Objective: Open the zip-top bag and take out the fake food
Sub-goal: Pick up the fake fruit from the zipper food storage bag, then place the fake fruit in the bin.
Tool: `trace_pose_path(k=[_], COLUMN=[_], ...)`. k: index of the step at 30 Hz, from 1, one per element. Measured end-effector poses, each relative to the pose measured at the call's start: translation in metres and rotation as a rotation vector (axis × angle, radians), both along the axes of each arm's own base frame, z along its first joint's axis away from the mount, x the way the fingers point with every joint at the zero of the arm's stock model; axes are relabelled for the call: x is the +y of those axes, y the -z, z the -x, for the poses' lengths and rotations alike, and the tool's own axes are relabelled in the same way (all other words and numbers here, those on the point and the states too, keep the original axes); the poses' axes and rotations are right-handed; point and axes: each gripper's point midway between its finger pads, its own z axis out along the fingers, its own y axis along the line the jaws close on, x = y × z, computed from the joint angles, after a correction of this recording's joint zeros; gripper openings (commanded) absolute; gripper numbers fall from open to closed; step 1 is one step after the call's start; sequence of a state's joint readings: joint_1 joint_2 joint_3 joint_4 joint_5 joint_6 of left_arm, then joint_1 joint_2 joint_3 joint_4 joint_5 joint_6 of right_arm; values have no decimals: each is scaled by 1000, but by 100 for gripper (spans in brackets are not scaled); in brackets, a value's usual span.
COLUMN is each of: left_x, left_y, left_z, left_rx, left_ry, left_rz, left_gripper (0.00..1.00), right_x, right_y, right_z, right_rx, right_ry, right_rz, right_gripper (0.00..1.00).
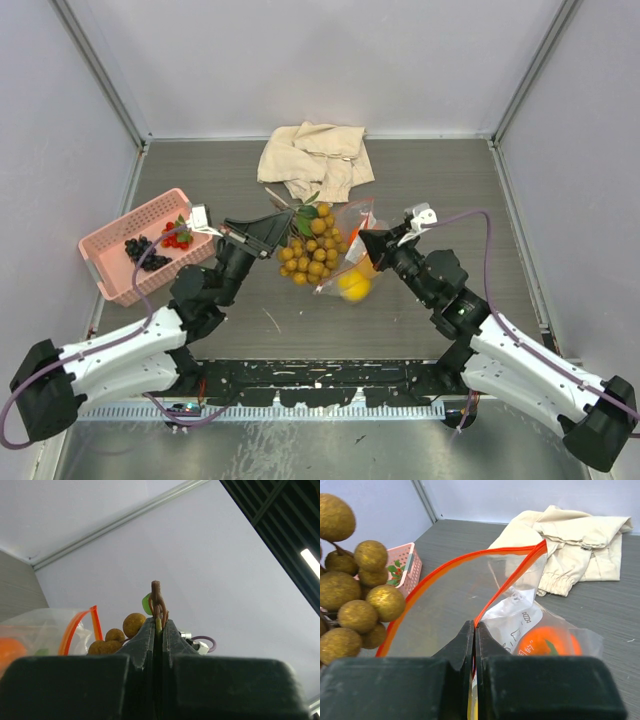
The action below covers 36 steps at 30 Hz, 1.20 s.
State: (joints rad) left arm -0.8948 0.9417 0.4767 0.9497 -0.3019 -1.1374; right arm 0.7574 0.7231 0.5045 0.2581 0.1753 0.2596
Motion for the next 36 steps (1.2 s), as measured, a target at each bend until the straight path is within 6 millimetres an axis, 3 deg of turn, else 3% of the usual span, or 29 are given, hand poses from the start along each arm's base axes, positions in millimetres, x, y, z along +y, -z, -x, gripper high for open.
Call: trace_pose_path(k=[5, 11, 16, 26, 29, 36], left_x=[18, 41, 66, 122, 142, 176], left_y=[0, 28, 47, 44, 55, 72], left_z=[7, 5, 3, 5, 3, -5], left_rx=[-19, -3, 2, -13, 0, 22], left_ry=[-47, -145, -251, -431, -498, -615], left_rz=[-88, -313, -549, -1007, -1165, -1427], left_gripper=[0, 0, 0, 0, 0, 0], right_x=[-7, -15, -16, 0, 4, 8], right_y=[-8, -7, 4, 41, 50, 54], right_z=[1, -1, -6, -10, -9, -5], right_rx=[-33, -51, -39, 26, 46, 52], right_ry=[15, 44, 52, -5, -27, -56], right_rz=[40, 112, 184, 256, 260, 249], right_gripper=[1, 1, 1, 1, 1, 1])
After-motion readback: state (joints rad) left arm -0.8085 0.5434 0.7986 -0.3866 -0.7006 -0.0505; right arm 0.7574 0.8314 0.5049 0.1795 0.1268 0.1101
